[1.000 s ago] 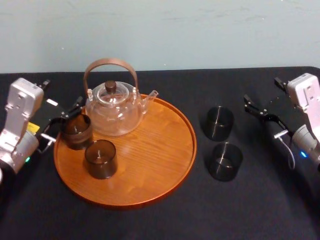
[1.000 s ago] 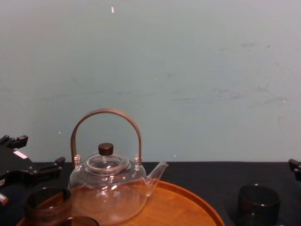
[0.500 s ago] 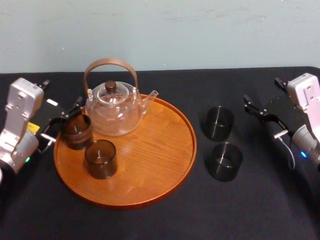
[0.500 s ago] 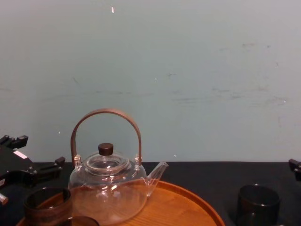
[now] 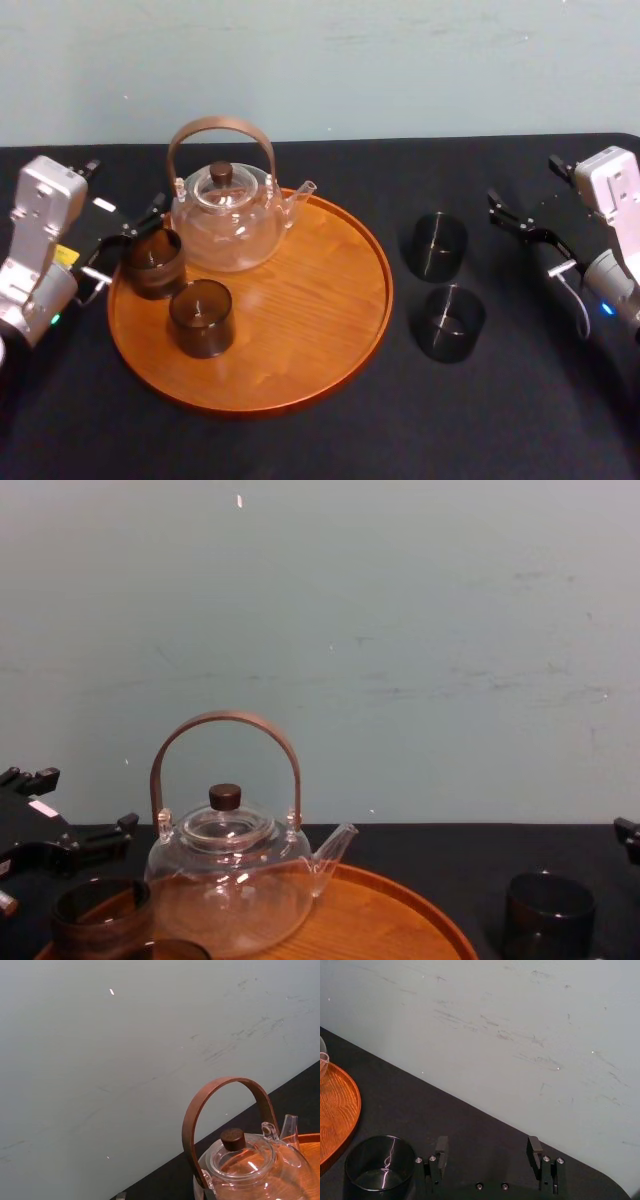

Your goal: Pick up the glass from the table and place it on the tray.

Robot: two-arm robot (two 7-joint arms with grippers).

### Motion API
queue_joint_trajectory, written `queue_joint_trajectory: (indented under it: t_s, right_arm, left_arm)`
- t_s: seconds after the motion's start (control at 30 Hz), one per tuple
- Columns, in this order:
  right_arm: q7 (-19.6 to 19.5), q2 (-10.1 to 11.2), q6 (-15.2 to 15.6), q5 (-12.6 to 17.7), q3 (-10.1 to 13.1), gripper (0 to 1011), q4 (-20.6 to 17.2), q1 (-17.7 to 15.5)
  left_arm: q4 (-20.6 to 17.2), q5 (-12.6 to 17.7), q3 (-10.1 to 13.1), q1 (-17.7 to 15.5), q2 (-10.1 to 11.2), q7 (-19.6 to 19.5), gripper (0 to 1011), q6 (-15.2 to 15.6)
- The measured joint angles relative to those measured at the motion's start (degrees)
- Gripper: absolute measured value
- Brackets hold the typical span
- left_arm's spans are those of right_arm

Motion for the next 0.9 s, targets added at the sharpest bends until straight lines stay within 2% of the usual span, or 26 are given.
queue_joint_trajectory:
  t_s: [0.5,0.67,0.9]
  right_arm:
    - [0.11,-0.04,-0.01,0.00,0.06,1002,0.00,-0.01]
    - [1.60,-0.21,-0.05,0.23,0.80,1002,-0.17,-0.38]
    - [4.82,0.56,1.93,2.87,2.60,1002,-2.58,-2.04]
  left_arm:
    - [0.00,0.00,0.00,0.00,0.00,0.00,1001,0.00]
    - [0.00,0.00,0.00,0.00,0.00,0.00,1001,0.00]
    - [0.00,0.00,0.00,0.00,0.00,0.00,1001,0.00]
